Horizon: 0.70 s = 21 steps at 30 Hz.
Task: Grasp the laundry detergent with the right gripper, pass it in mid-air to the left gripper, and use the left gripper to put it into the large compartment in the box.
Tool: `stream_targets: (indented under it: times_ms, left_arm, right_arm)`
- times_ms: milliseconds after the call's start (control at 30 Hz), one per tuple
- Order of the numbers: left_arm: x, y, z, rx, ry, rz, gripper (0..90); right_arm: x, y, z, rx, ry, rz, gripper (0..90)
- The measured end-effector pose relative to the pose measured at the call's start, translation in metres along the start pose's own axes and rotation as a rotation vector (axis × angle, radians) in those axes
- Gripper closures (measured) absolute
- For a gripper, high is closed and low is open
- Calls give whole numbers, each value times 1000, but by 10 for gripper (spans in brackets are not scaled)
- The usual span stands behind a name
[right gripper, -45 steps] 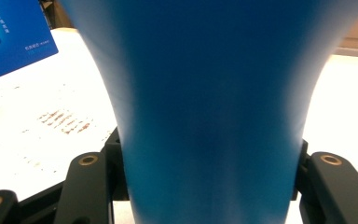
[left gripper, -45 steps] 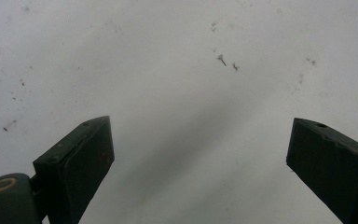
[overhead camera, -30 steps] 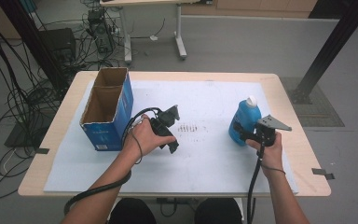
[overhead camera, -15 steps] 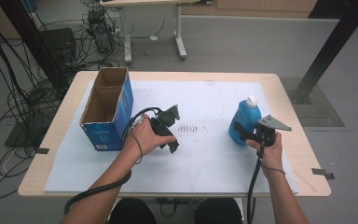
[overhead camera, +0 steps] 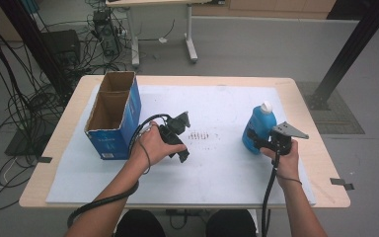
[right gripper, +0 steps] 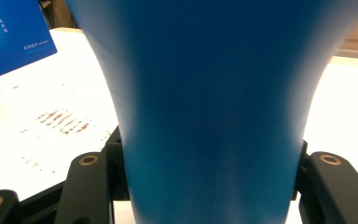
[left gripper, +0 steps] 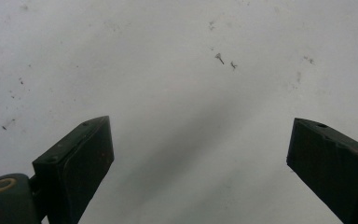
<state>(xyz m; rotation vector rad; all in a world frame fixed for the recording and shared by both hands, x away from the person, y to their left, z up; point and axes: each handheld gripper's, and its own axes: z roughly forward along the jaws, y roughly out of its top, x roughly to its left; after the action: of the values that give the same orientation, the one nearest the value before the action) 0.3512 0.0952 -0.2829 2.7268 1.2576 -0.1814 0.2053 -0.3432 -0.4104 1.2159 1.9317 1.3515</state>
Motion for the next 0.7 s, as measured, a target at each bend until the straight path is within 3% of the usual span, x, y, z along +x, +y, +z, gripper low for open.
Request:
stream_targets:
  times_ms: [700]
  left_arm:
    - [2,-2,-1,-2,4,-7,76]
  right_arm:
    - [1,0,0,0,-4,-10,419]
